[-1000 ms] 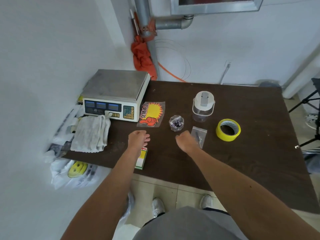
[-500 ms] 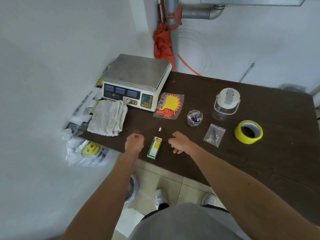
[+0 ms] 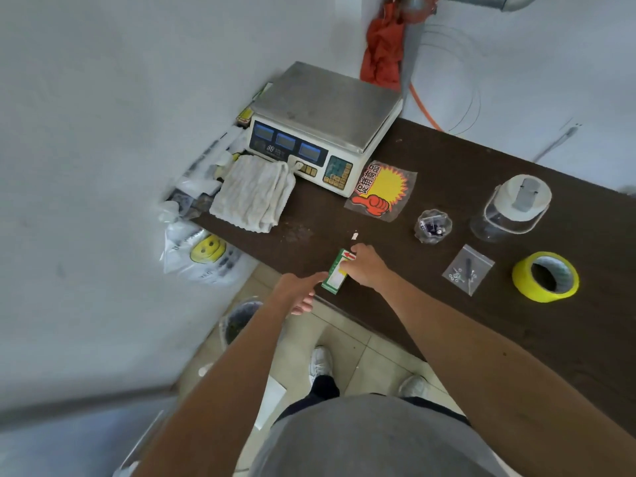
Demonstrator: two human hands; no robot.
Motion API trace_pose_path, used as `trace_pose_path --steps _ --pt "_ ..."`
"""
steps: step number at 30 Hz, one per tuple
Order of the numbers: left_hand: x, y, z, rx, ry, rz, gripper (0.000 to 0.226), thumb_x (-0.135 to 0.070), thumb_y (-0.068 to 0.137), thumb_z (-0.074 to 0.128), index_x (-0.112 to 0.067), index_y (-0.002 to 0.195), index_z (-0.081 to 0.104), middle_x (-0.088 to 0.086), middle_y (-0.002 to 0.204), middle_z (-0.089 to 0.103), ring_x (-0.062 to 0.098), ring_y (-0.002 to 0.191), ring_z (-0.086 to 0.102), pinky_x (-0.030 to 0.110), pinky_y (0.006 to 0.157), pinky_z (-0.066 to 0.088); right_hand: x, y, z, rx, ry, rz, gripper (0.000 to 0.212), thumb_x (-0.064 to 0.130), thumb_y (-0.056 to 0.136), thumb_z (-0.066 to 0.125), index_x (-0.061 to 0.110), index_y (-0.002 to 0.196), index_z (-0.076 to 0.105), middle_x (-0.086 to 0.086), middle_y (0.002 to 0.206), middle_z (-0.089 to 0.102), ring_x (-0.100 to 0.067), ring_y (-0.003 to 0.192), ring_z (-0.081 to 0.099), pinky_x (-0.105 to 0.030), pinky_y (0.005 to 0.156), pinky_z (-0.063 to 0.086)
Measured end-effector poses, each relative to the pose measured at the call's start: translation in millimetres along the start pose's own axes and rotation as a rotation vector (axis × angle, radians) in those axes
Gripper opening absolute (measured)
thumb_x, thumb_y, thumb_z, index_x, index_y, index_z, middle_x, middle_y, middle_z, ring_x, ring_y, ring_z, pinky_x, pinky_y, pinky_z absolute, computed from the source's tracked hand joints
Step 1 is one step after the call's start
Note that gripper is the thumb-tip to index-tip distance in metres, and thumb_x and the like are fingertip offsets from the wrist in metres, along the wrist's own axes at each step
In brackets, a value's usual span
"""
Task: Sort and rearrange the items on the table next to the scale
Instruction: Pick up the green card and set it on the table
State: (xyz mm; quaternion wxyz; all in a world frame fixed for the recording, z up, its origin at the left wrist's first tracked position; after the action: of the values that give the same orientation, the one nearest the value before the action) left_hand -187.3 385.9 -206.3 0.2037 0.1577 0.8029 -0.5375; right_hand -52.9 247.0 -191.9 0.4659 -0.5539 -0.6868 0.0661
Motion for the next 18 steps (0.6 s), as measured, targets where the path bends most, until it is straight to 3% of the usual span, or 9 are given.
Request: trace_pose_path --steps 5,8,10,13,18 --pt "14.1 4.5 10.0 0.021 0.009 -0.009 0.061 -0.064 0.083 0.068 -0.008 0.107 0.065 0.004 0.093 0.072 0.017 0.079 0.073 0.030 0.070 0.056 0.1 1.3 3.2 0.010 -0.054 -0.010 0.056 0.026 0.091 0.059 0.008 0.142 0.044 -0.014 0.142 0.038 -0.034 0.128 0.047 -0.040 0.104 0.041" --pt "20.7 6.4 21.1 0.092 -0.044 -0.016 0.047 -0.057 0.089 0.066 -0.013 0.104 0.065 0.009 0.112 0.073 0.015 0.082 0.072 0.029 0.076 0.058 -1.4 -0.7 11.0 0.053 -0.083 0.001 0.056 0.029 0.089 0.061 0.010 0.140 0.046 -0.012 0.137 0.043 -0.033 0.120 0.054 -0.042 0.099 0.047" --pt "25.1 6.6 23.6 0.107 -0.113 -0.021 0.045 -0.046 0.094 0.066 -0.007 0.115 0.063 0.014 0.120 0.072 0.017 0.083 0.071 0.028 0.073 0.057 -3.1 -2.8 18.3 0.066 -0.093 -0.003 0.055 0.034 0.086 0.062 0.012 0.136 0.049 -0.013 0.131 0.051 -0.032 0.111 0.060 -0.044 0.093 0.052" --pt "30.0 3.4 21.3 0.108 -0.180 -0.025 0.046 -0.037 0.097 0.066 -0.001 0.126 0.058 0.013 0.117 0.074 0.020 0.088 0.074 0.031 0.077 0.058 -3.1 -6.4 28.2 0.067 -0.128 -0.029 0.053 0.036 0.088 0.062 0.014 0.134 0.050 -0.013 0.131 0.053 -0.031 0.115 0.058 -0.044 0.097 0.049" --pt "25.5 1.3 8.9 0.100 -0.260 0.027 0.035 -0.031 0.095 0.069 -0.008 0.120 0.063 0.006 0.106 0.076 0.019 0.094 0.075 0.038 0.096 0.057 -0.6 -8.0 32.7 0.077 -0.147 -0.032 0.052 0.035 0.090 0.059 0.012 0.135 0.048 -0.013 0.131 0.054 -0.030 0.118 0.055 -0.041 0.097 0.047"
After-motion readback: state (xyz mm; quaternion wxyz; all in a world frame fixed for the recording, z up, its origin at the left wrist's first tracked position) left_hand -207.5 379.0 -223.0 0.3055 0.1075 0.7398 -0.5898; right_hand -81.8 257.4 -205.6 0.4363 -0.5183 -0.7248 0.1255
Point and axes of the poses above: each hand's wrist, its own y-axis towards the middle knuckle, its own z-axis out of the palm, x = y × z, the point moved 8 cm from there along y, towards the middle knuckle
